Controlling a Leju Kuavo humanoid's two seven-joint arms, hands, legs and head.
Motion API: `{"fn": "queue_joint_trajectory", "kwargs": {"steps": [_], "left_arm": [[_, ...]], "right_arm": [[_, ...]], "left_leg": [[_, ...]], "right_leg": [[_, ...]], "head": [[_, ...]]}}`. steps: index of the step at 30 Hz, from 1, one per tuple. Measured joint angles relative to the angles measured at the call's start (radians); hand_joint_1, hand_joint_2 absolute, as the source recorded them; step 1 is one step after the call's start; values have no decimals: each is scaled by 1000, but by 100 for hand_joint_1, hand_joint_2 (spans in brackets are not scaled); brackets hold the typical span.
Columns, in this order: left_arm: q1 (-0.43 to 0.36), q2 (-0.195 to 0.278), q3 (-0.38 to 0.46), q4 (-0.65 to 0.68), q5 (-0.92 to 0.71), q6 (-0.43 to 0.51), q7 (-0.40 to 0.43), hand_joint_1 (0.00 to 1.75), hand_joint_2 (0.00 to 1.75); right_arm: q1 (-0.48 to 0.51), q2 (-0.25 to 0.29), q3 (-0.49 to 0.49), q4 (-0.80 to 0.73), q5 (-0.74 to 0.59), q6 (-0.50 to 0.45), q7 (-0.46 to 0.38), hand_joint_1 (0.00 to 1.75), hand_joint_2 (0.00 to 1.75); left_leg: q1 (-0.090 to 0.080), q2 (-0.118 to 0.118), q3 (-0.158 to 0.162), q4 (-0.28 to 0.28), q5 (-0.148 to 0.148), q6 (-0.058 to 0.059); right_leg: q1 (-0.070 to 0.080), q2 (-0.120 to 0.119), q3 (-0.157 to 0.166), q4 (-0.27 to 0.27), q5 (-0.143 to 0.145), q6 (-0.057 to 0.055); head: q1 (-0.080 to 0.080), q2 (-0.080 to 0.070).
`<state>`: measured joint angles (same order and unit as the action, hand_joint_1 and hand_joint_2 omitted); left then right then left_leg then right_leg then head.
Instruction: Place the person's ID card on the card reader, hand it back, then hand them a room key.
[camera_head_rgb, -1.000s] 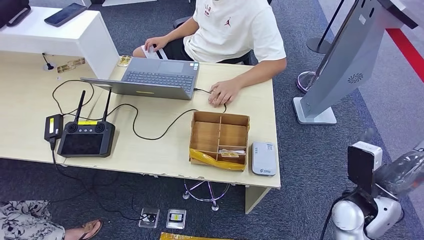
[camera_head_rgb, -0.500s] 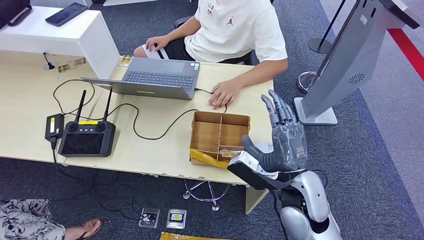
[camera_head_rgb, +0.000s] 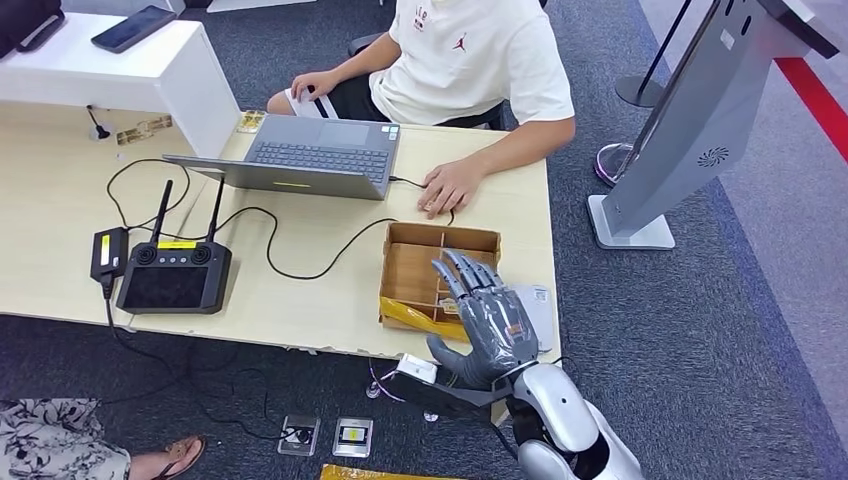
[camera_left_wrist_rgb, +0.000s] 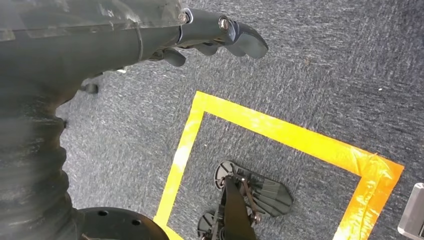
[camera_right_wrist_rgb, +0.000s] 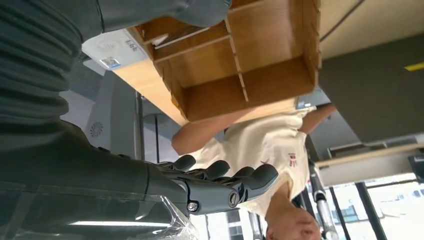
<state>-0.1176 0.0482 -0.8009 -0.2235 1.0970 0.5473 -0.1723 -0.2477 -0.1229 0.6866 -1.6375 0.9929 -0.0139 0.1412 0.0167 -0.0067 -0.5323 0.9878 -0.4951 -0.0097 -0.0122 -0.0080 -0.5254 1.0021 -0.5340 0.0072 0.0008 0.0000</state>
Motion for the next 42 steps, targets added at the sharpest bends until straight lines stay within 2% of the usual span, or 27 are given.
{"fn": "queue_joint_trajectory", "kwargs": {"steps": [8, 14, 20, 42], "left_arm": [[-5, 1, 0, 0, -2, 4, 10, 0, 175], [-9, 2, -4, 0, -12, 1, 18, 0, 175], [-16, 2, -18, 0, -20, 1, 27, 0, 175], [-17, 2, -25, 0, -8, 3, 27, 0, 175]], "right_arm": [[-53, -12, 41, 204, 78, -103, 104, 0, 175], [-70, -20, 42, 280, 103, -153, 150, 0, 175], [-79, -24, 35, 330, 119, -254, 192, 0, 175], [-71, -18, 34, 384, 161, -236, 153, 0, 175]], "left_leg": [[0, 0, 0, 0, 0, 0], [0, 0, 0, 0, 0, 0], [0, 0, 0, 0, 0, 0], [0, 0, 0, 0, 0, 0]], "right_leg": [[0, 0, 0, 0, 0, 0], [0, 0, 0, 0, 0, 0], [0, 1, 0, 0, 0, 0], [0, 1, 0, 0, 0, 0]], "head": [[0, 0], [0, 0], [0, 0], [0, 0]]}}
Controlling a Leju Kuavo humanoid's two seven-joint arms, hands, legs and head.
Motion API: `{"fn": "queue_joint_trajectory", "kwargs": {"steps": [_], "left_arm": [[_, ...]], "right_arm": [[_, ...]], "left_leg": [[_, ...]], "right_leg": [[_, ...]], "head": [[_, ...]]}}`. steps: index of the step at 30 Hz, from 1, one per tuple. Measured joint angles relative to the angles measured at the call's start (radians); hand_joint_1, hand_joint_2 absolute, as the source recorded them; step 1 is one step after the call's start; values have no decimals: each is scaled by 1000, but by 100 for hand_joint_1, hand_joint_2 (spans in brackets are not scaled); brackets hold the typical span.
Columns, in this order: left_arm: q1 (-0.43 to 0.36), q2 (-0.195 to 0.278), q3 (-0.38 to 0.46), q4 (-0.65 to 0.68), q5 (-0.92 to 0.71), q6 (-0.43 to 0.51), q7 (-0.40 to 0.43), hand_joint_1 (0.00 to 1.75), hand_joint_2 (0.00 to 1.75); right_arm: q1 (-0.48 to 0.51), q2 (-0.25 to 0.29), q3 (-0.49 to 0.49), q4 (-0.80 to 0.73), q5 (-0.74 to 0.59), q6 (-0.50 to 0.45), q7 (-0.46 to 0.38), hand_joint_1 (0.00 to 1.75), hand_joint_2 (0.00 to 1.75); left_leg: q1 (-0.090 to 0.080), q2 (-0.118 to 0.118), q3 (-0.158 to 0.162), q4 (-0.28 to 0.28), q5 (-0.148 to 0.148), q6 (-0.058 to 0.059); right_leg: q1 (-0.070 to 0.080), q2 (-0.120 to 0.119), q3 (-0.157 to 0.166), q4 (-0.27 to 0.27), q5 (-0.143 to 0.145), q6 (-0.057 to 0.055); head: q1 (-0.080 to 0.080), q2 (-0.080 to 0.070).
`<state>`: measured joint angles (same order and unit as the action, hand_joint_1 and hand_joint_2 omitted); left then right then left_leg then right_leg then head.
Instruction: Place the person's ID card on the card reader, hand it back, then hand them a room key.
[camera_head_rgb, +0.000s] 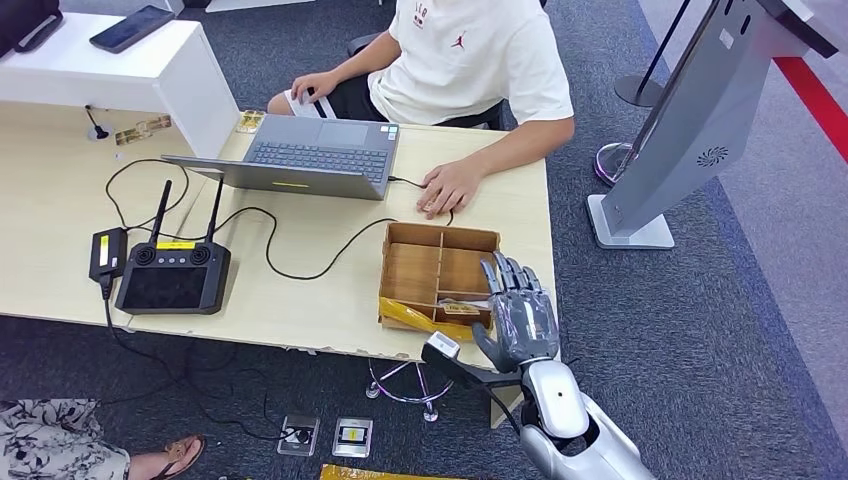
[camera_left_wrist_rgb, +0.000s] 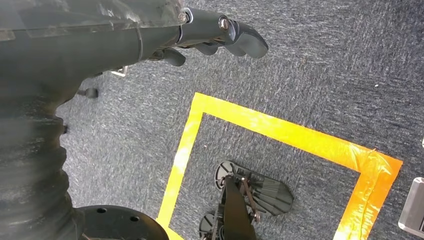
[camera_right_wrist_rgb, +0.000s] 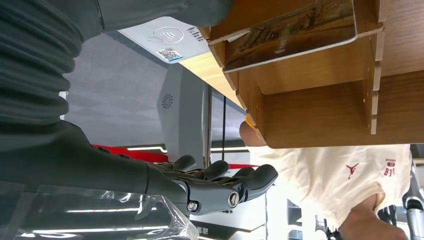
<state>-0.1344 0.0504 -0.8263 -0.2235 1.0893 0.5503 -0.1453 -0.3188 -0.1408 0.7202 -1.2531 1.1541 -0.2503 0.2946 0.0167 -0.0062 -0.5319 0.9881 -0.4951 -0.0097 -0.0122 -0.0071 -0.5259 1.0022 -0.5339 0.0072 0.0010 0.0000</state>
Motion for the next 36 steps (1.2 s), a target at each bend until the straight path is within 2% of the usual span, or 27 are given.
{"fn": "queue_joint_trajectory", "kwargs": {"steps": [9, 21, 36], "left_arm": [[-3, 0, -1, 0, -16, -8, 1, 0, 175], [-5, 0, -8, 0, -19, -5, 2, 0, 175], [-4, -5, -17, 0, -16, 3, 0, 0, 175]], "right_arm": [[20, 2, 0, 0, 1, 9, -5, 0, 175], [32, 33, 3, -3, 3, 24, -45, 0, 175], [44, 33, 3, -10, -2, 41, -43, 0, 175]], "left_leg": [[0, 0, 0, 0, 0, 0], [0, 0, 0, 0, 0, 0], [0, 1, 0, 0, 0, 0]], "right_leg": [[0, 0, 0, 0, 0, 0], [0, 1, 0, 0, 0, 0], [0, 1, 0, 0, 0, 0]], "head": [[0, 0], [0, 0], [0, 0]]}}
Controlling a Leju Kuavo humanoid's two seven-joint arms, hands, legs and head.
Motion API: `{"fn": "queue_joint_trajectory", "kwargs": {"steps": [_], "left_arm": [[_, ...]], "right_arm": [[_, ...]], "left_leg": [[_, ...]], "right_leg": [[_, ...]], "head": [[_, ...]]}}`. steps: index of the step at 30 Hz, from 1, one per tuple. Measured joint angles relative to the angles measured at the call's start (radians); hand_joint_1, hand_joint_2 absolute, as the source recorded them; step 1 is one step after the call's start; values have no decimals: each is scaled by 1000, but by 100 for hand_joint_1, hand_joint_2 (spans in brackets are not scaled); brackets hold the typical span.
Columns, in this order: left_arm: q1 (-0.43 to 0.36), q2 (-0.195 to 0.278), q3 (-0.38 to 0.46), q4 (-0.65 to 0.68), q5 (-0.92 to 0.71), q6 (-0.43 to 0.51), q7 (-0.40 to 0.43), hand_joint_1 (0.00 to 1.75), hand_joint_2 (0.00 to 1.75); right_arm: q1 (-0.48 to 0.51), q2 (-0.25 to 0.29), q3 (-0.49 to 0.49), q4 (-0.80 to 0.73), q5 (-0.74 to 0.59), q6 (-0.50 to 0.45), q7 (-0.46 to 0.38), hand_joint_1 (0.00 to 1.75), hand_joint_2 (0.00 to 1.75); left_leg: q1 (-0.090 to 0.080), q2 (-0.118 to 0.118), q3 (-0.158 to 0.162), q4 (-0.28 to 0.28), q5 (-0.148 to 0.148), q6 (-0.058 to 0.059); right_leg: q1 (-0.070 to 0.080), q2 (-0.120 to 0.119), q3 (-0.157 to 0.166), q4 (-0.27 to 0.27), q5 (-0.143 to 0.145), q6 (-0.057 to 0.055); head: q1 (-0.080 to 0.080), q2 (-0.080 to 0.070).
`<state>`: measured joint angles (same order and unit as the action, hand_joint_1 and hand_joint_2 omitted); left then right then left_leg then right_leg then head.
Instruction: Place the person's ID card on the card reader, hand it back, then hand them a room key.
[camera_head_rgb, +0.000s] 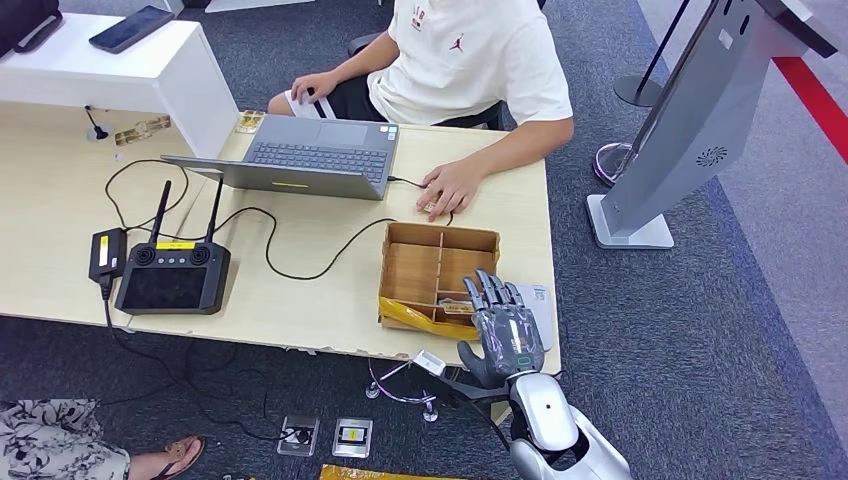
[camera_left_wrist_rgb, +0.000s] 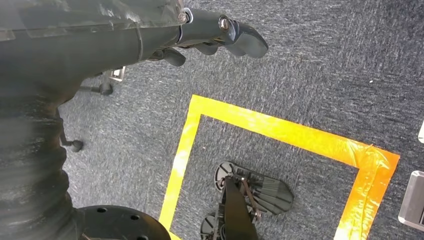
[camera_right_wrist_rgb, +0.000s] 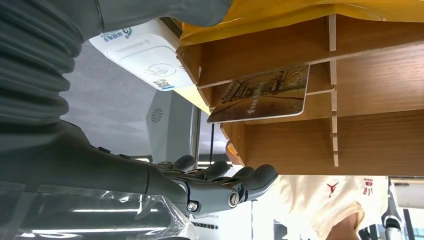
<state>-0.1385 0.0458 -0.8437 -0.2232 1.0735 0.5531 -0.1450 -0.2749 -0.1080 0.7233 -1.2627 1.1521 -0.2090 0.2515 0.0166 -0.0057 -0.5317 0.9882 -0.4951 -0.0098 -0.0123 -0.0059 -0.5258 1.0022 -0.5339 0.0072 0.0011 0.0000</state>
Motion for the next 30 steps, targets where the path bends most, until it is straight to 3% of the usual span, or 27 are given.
{"fn": "queue_joint_trajectory", "kwargs": {"steps": [18, 30], "left_arm": [[0, -1, -8, 0, -7, 0, 4, 0, 175], [-2, 0, -8, 0, -17, -1, 16, 0, 175]], "right_arm": [[-28, 19, 0, 17, 1, 16, -18, 3, 175], [-95, 51, 3, 74, -16, 38, -52, 16, 175]], "left_leg": [[0, 0, 0, 0, 0, 0], [0, 0, 0, 0, 0, 0]], "right_leg": [[0, 0, 0, 0, 0, 0], [0, 0, 0, 0, 0, 0]], "head": [[0, 0], [0, 0]]}}
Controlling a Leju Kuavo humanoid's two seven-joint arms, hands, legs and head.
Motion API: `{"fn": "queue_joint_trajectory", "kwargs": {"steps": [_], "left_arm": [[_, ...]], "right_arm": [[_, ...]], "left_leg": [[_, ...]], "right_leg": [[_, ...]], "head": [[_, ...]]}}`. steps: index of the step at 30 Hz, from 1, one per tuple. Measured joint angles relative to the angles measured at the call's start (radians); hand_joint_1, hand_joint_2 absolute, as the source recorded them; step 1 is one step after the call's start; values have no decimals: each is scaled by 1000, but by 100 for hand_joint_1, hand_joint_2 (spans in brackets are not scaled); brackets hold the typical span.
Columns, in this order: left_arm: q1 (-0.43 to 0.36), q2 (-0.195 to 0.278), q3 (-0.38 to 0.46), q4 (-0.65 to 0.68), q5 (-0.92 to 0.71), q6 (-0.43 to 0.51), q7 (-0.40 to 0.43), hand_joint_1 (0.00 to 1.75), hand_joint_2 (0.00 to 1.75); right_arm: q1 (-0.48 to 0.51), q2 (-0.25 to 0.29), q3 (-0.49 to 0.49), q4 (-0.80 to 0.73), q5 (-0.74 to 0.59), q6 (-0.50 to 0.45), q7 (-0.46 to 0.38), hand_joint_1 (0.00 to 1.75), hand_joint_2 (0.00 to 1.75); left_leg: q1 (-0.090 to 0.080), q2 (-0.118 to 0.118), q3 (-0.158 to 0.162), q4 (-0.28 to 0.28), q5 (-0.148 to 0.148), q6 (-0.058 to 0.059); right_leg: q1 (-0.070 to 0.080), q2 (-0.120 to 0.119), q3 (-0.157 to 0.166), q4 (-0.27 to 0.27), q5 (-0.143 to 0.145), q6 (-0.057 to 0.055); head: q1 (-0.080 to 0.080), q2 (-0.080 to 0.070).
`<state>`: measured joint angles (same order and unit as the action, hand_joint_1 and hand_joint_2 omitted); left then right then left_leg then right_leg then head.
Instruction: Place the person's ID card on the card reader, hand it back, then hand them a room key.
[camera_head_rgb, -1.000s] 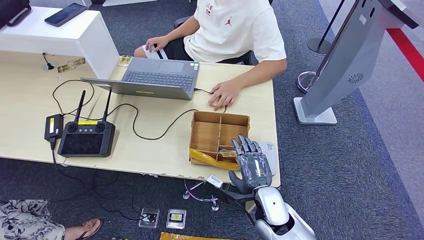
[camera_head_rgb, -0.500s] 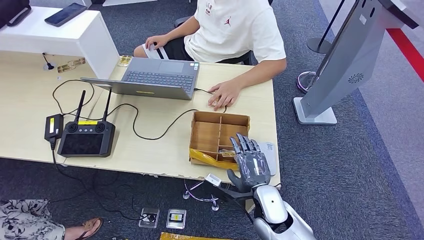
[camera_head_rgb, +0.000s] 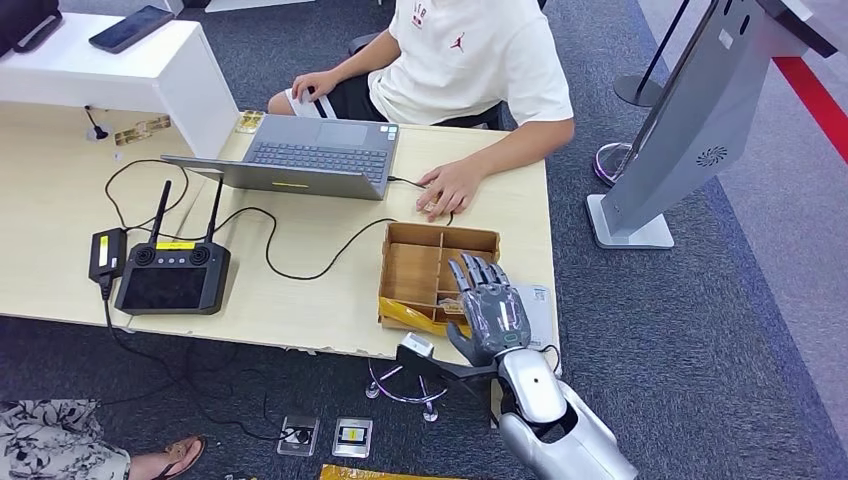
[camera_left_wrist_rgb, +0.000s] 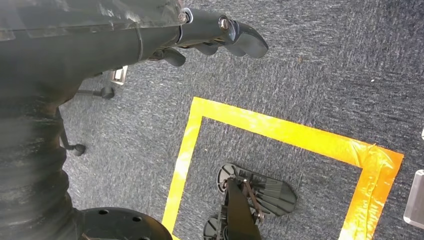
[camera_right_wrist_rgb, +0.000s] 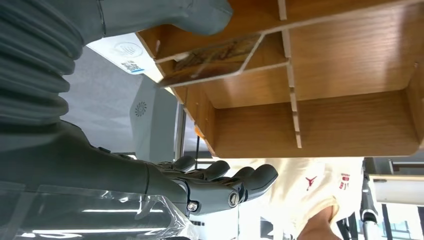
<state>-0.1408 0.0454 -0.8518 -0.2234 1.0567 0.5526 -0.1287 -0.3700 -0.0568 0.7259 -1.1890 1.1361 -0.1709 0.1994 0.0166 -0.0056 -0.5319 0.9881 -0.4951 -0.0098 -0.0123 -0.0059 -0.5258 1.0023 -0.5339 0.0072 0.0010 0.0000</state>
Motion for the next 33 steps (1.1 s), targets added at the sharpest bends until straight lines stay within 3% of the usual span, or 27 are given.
{"fn": "queue_joint_trajectory", "kwargs": {"steps": [5, 9, 19, 26, 31, 33], "left_arm": [[0, 0, 0, 0, -2, 2, 1, 0, 175], [0, 0, 0, 0, -2, 2, 1, 0, 175], [0, 1, 0, 0, 0, 0, 2, 0, 175], [0, 2, 0, 0, 0, -2, 2, 0, 175], [0, 3, 0, 0, 2, -1, 2, 0, 175], [0, 3, 0, 0, 2, 0, 2, 0, 175]], "right_arm": [[-23, 15, 2, 34, -9, 2, -1, 39, 175], [-34, 19, 3, 55, -18, 2, 9, 33, 175], [-40, 18, 3, 93, -32, 1, 38, 41, 175], [-39, 10, 2, 107, -32, 7, 66, 82, 175], [-34, 1, -1, 107, -33, 12, 84, 137, 175], [-33, -2, -1, 107, -32, 12, 87, 148, 175]], "left_leg": [[0, 0, 0, 0, 0, 0], [0, 0, 0, 0, 0, 0], [0, 0, 0, 0, 0, 0], [0, 0, 0, 0, 0, 0], [0, 0, 0, 0, 0, 0], [0, 0, 1, 0, 0, 0]], "right_leg": [[0, 0, 0, 0, 0, 0], [0, 0, 0, 0, 0, 0], [0, 0, 0, 0, 0, 0], [0, 0, 0, 0, 0, 0], [0, 0, 0, 0, 0, 0], [0, 0, 0, 0, 0, 0]], "head": [[0, 0], [0, 0], [0, 0], [0, 0], [0, 0], [0, 0]]}}
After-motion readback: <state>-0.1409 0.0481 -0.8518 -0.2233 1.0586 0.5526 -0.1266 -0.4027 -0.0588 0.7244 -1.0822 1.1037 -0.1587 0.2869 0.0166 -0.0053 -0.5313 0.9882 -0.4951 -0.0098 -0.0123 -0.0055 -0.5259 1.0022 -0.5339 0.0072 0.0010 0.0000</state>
